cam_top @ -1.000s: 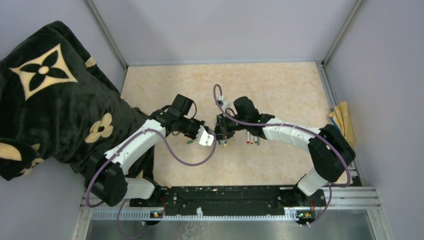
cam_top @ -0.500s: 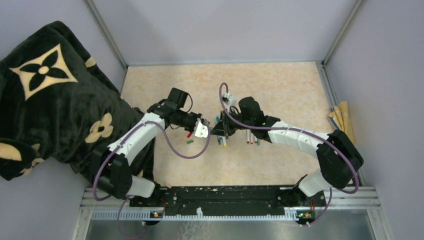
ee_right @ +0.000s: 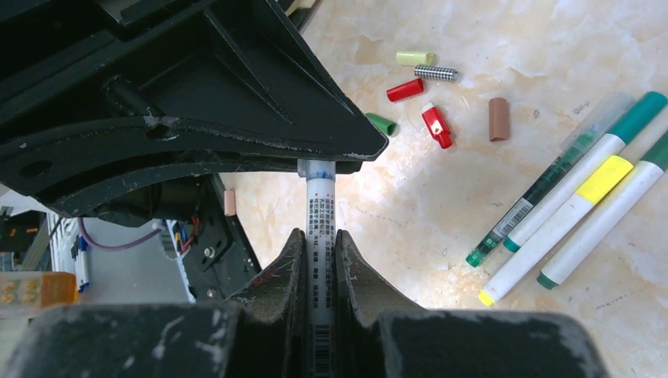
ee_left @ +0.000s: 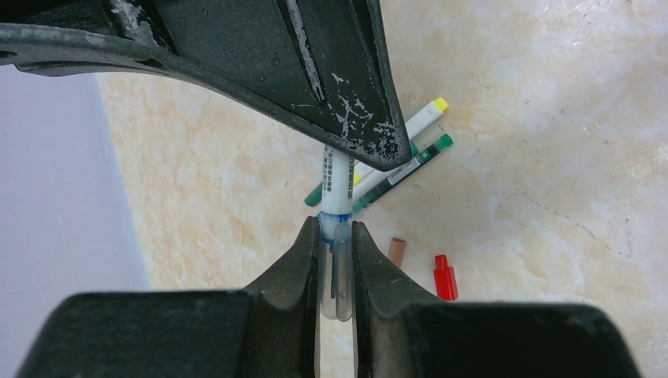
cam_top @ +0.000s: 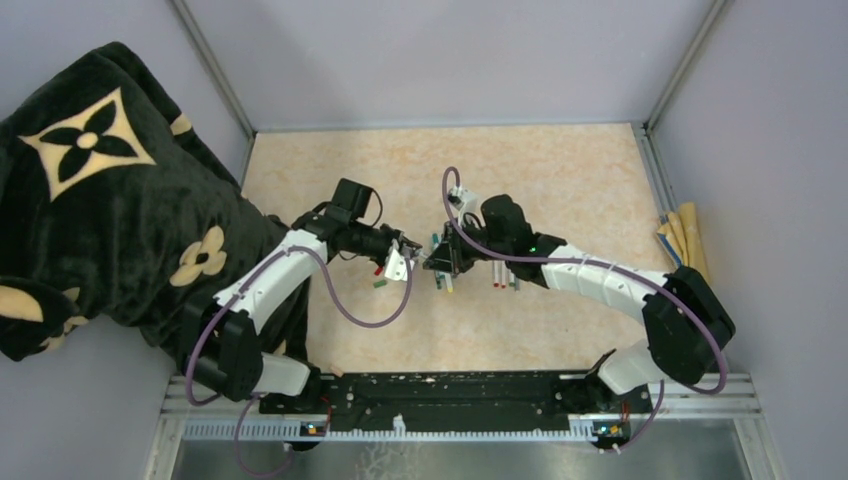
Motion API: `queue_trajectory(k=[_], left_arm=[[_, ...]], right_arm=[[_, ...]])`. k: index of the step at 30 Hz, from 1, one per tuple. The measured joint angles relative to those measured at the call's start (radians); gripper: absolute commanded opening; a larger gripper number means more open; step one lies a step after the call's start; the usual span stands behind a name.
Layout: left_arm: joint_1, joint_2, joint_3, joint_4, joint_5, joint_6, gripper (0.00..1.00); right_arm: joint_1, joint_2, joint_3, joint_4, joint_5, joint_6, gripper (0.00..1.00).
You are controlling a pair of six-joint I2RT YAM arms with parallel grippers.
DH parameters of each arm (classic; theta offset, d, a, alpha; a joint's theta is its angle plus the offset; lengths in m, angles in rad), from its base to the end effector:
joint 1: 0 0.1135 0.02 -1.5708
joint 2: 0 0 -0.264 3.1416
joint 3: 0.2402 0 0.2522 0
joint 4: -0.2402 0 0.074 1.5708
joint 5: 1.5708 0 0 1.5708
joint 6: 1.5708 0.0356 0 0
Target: Open the pen caps
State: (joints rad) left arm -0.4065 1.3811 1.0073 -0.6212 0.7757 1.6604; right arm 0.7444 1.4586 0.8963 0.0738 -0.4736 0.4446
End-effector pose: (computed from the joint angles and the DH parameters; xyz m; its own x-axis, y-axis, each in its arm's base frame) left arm 0.2421 -0.1314 0.2558 0.6989 0.4733 -0.5362 0.7107 -0.3755 0.5949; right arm 0.2266 0.2308 0.2464 -0.6983 -0.1229 -0.7051 -0.6633 0.4813 0.5730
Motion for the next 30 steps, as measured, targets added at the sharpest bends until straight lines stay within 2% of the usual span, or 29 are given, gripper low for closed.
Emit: queue_trajectory(k=[7, 8, 9, 11, 13, 15, 17, 20, 23, 26, 30], left_arm=[[0.0, -0.006, -0.002, 0.013, 0.028, 0.02, 0.0], [0.0, -0.008, -0.002, 0.011, -0.014, 0.018, 0.0], [0.05, -0.013, -0.007, 0.007, -0.15, 0.019, 0.0], [0.224, 0.013, -0.016, 0.006, -0.378, 0.018, 0.0], [0.311, 0.034, -0.025, 0.005, -0.521, 0.017, 0.0], [0.319, 0.04, -0.035, -0.016, -0.62, 0.016, 0.0], [0.306, 0.039, -0.036, -0.037, -0.648, 0.013, 0.0], [0.3, 0.039, -0.016, -0.087, -0.62, -0.008, 0.0], [0.299, 0.039, 0.039, -0.154, -0.533, -0.053, 0.0], [0.298, 0.038, 0.097, -0.205, -0.405, -0.119, 0.0], [0.297, 0.036, 0.105, -0.238, -0.259, -0.188, 0.0]], right_arm=[[0.0, -0.059, -0.028, -0.011, 0.032, -0.007, 0.0], [0.0, -0.067, -0.032, -0.021, 0.028, -0.012, 0.0], [-0.006, -0.108, -0.048, -0.109, 0.007, -0.018, 0.0], [-0.024, -0.205, -0.105, -0.26, -0.021, -0.026, 0.0], [-0.027, -0.25, -0.122, -0.347, -0.037, -0.028, 0.0], [-0.027, -0.262, -0.124, -0.394, -0.052, -0.031, 0.0], [-0.027, -0.262, -0.124, -0.419, -0.056, -0.032, 0.0], [-0.027, -0.262, -0.124, -0.43, -0.048, -0.03, 0.0], [-0.027, -0.262, -0.124, -0.428, 0.009, -0.027, 0.0], [-0.027, -0.262, -0.124, -0.41, 0.139, -0.021, 0.0], [-0.027, -0.246, -0.124, -0.348, 0.389, 0.002, 0.0]])
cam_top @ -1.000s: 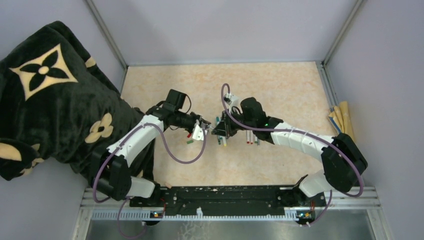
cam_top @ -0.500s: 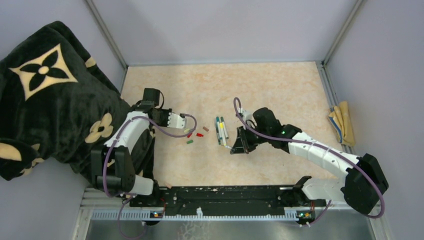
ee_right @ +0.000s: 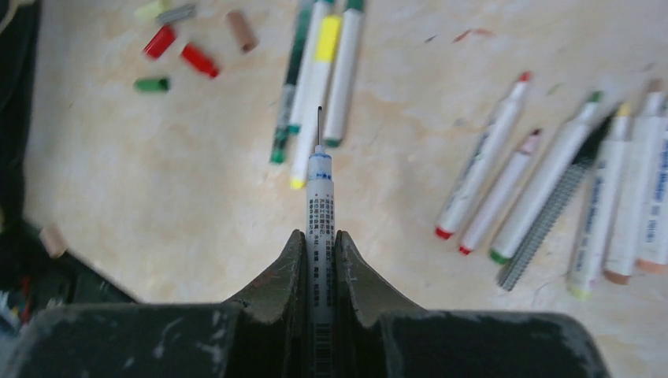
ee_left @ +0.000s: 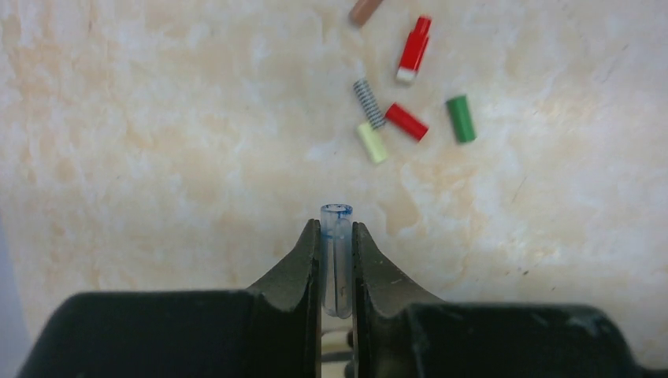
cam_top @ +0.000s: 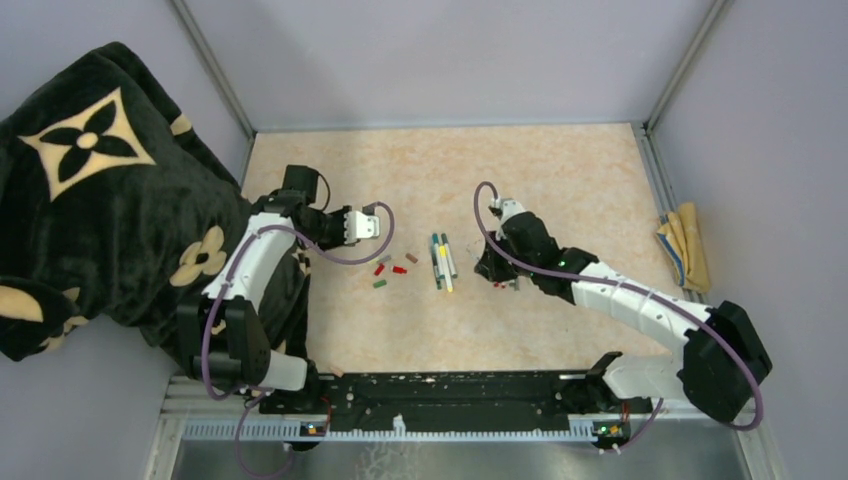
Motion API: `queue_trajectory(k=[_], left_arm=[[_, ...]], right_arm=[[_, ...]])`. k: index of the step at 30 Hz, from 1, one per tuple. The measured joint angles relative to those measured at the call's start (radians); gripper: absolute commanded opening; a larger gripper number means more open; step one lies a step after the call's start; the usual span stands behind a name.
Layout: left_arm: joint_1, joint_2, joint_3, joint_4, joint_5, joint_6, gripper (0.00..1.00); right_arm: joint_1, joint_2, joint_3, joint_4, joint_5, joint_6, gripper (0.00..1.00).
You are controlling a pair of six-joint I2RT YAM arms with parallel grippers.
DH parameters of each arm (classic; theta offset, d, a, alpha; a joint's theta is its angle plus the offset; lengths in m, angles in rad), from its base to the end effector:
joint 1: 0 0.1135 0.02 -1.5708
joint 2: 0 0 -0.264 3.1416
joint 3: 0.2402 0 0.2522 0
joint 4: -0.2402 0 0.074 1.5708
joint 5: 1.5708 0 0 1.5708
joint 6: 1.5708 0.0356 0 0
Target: Open the pen caps
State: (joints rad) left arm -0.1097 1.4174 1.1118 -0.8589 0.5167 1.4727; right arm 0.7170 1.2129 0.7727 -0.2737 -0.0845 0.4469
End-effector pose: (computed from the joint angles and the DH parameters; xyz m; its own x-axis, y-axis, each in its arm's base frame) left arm 0.2692 -0.0473 0.2615 0.1985 0.8486 -0.4903 0.9370 -0.0175 0.3489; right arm 0.1921 0.1714 0.2390 -0.7489 -0.0815 -0.6577 -0.4205 0.8255 0.3765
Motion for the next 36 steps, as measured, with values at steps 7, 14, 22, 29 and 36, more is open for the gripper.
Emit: queue_trajectory(k=[7, 14, 22, 29, 36], left_arm=[[0.0, 0.0, -0.061, 0.006, 0.151, -0.108, 0.0], [0.0, 0.0, -0.118, 0.032, 0.183, -0.167, 0.02], [0.0, 0.001, -0.145, 0.045, 0.183, -0.176, 0.04], [-0.038, 0.023, -0.166, 0.087, 0.159, -0.181, 0.04], [-0.127, 0.081, -0.184, 0.148, 0.105, -0.21, 0.04]], right_arm=[[0.014, 0.149, 0.001, 0.146, 0.349, 0.049, 0.0], [0.074, 0.372, 0.047, 0.209, 0.533, 0.087, 0.0], [0.089, 0.449, 0.052, 0.23, 0.588, 0.141, 0.28], [0.089, 0.451, 0.052, 0.235, 0.587, 0.161, 0.28], [0.079, 0.449, 0.038, 0.23, 0.578, 0.174, 0.18]])
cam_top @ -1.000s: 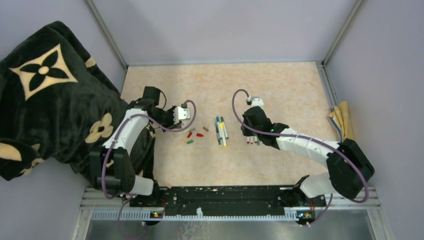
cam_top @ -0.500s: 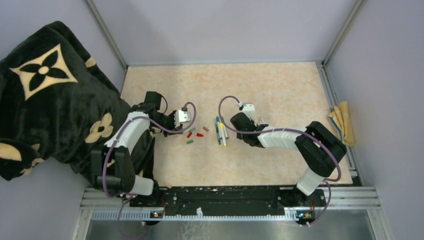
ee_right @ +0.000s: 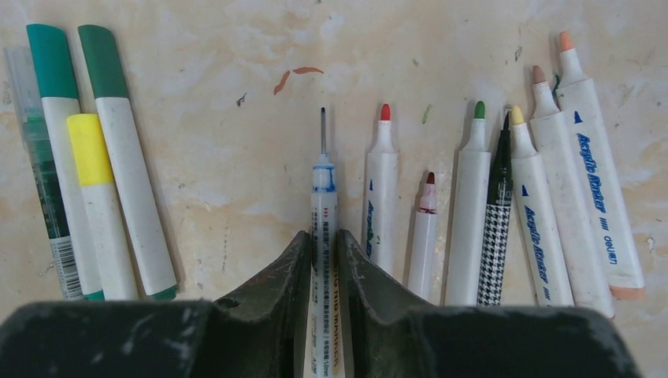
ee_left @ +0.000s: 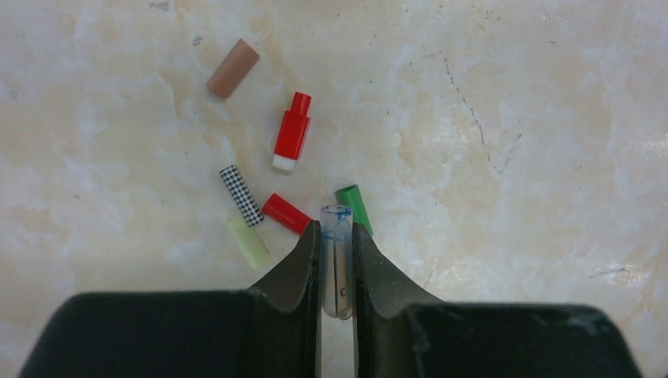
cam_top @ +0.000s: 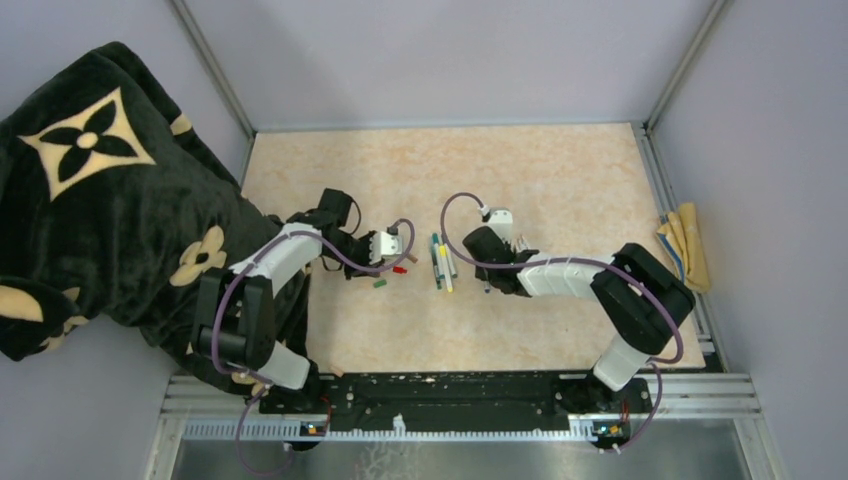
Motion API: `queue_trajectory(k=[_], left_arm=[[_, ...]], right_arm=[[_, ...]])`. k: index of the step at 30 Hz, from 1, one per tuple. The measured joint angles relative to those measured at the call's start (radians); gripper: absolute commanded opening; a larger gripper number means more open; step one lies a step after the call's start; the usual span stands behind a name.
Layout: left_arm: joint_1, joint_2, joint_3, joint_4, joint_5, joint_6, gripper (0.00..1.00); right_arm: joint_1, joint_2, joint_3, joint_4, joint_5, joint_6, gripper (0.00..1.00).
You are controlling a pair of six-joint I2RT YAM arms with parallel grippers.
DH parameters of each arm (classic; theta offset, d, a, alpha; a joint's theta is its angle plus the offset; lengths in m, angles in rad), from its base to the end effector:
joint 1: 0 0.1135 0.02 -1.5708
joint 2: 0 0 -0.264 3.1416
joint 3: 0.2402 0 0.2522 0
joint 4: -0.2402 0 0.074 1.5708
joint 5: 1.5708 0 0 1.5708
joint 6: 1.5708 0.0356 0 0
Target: Open the pen caps
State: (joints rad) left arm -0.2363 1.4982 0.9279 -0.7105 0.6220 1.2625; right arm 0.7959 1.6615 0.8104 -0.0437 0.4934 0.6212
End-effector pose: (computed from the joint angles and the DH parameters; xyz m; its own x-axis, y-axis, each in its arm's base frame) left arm 0.2565 -0.0831 0.1964 0.0530 0.7838 -0.6188 0.9946 0.0142 0.1031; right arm 0.2334 0.2143 0.1496 -0.6894 0.0286 -0.7238 -0.0255 0.9976 0.0637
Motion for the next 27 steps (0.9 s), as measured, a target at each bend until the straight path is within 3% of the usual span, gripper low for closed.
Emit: queue_trajectory(k=[6, 12, 18, 27], left_arm=[[-0.078, 0.067, 0.0, 0.045, -0.036, -0.036, 0.08], [-0.087, 0.129, 0.011, 0.068, -0.063, -0.066, 0.33], [-0.087, 0.139, 0.013, 0.069, -0.111, -0.08, 0.68], [-0.066, 0.081, 0.115, 0.026, -0.119, -0.104, 0.7]], right_arm=[[-0.024, -0.08, -0.04, -0.029, -0.002, -0.003, 0.2], [-0.028, -0.201, -0.042, -0.032, -0.023, -0.027, 0.24], [-0.028, -0.22, -0.017, -0.046, -0.06, -0.047, 0.25], [-0.017, -0.179, 0.057, -0.053, -0.132, -0.054, 0.25]])
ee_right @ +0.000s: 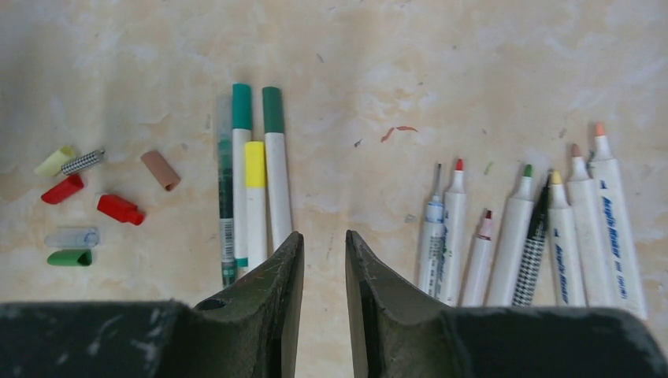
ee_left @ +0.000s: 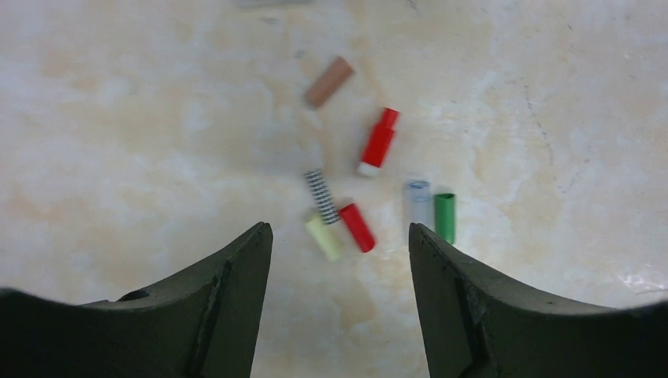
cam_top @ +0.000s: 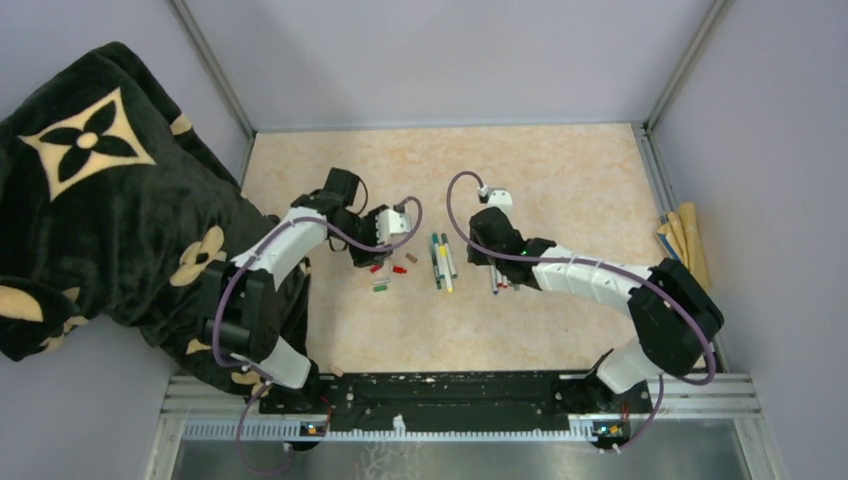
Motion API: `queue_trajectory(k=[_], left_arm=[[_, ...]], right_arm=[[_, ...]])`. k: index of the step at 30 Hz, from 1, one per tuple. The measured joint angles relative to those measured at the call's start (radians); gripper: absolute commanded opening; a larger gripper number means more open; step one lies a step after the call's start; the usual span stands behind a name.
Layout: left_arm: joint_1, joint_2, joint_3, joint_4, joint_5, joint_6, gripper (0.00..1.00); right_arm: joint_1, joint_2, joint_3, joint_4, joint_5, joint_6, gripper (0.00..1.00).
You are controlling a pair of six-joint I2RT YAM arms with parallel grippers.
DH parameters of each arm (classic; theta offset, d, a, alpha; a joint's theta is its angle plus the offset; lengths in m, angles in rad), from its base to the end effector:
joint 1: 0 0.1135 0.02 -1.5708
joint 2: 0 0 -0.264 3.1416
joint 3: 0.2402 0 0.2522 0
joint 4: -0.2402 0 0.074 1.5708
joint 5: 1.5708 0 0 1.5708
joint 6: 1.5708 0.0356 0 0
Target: Open the pen caps
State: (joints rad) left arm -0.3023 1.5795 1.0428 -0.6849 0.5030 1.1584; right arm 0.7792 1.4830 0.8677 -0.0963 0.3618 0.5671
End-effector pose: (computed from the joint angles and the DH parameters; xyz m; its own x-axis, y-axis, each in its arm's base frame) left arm 0.2808 -0.1055 0.2050 0.0237 0.8334 -0.5521 0.9895 0.0592 0.1319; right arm 0.2314 0.2108 0.2140 -0.6425 0.0716 -0.7629 -0.1439 0.9667 0.2119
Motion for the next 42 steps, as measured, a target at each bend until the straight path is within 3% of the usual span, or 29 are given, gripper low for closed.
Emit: queue_trajectory(k=[4, 5, 6, 16, 26, 36, 38, 42], left_arm=[[0.056, -0.047, 0.121, -0.041, 0.045, -0.019, 0.79], [0.072, -0.065, 0.145, -0.047, 0.056, -0.026, 0.93], [0.092, -0.087, 0.169, -0.051, 0.07, -0.039, 0.98], [0.221, -0.292, 0.182, 0.002, 0.143, -0.184, 0.99], [0.288, -0.276, 0.182, 0.043, 0.161, -0.306, 0.99], [0.29, -0.272, 0.183, 0.043, 0.195, -0.322, 0.99], [0.29, -0.268, 0.183, 0.043, 0.197, -0.321, 0.99], [0.29, -0.261, 0.181, 0.043, 0.225, -0.319, 0.99]], right_arm=[[0.011, 0.066, 0.034, 0.007, -0.04, 0.0, 0.25], [0.012, 0.081, 0.038, 0.007, -0.048, 0.0, 0.25], [0.013, 0.096, 0.042, 0.009, -0.055, 0.0, 0.25], [0.019, 0.253, 0.132, 0.016, -0.101, -0.002, 0.26], [0.025, 0.336, 0.182, 0.024, -0.084, -0.025, 0.26], [0.047, 0.38, 0.215, 0.012, -0.034, -0.076, 0.26], [0.055, 0.383, 0.22, 0.002, -0.021, -0.084, 0.22], [0.063, 0.387, 0.227, -0.008, -0.011, -0.097, 0.02]])
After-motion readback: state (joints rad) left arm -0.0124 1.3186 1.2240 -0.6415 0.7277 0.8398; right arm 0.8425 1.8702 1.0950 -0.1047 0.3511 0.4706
